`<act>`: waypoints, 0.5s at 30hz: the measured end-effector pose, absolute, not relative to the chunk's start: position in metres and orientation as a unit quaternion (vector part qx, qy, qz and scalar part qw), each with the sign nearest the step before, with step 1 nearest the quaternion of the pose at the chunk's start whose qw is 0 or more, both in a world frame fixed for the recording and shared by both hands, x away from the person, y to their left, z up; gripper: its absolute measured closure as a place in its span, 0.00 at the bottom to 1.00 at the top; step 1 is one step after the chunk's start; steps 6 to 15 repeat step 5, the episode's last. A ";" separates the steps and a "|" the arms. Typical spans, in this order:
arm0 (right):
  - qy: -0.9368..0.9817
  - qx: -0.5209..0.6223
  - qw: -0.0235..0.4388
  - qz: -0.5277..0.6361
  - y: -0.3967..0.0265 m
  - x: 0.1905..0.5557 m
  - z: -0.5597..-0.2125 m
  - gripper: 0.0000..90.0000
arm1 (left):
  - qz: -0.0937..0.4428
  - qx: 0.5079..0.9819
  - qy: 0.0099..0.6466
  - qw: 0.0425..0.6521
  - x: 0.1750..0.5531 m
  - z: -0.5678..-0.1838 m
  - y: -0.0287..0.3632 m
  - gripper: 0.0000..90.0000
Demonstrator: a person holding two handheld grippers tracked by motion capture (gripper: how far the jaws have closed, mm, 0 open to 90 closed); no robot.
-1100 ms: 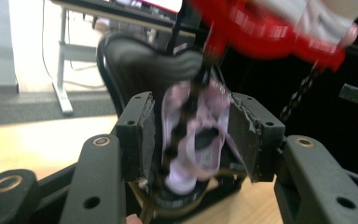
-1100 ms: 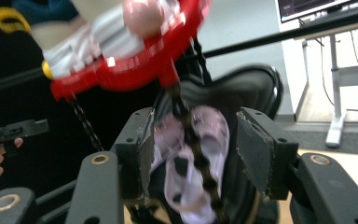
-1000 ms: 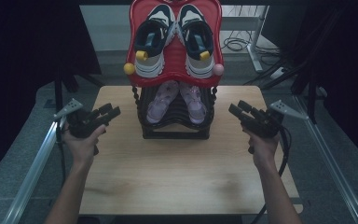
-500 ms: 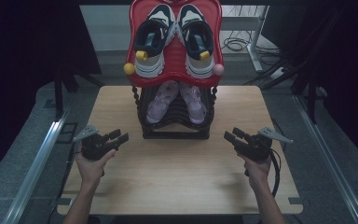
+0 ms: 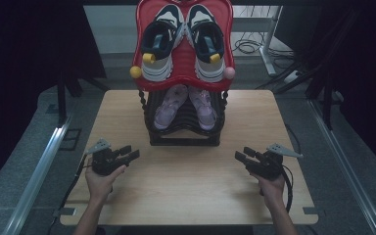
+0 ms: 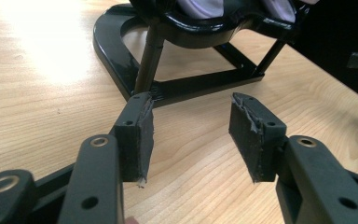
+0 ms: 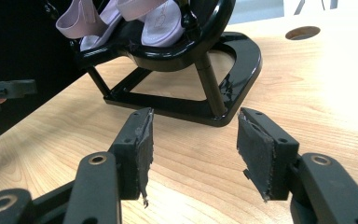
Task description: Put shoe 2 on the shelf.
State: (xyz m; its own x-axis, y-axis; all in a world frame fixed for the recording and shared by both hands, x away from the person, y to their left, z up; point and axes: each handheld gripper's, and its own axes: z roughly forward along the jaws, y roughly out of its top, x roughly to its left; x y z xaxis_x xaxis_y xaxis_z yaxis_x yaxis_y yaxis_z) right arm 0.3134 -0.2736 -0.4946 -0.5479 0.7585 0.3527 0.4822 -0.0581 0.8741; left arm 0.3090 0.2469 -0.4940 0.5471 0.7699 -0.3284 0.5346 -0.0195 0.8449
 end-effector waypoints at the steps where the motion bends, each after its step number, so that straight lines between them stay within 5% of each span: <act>1: 0.675 0.460 0.123 0.563 -0.274 0.313 -0.494 0.50 | 0.117 0.706 0.462 0.524 0.308 -0.494 0.247 0.54; 15: 0.678 0.460 0.130 0.558 -0.278 0.310 -0.493 0.48 | 0.122 0.708 0.462 0.520 0.305 -0.494 0.247 0.52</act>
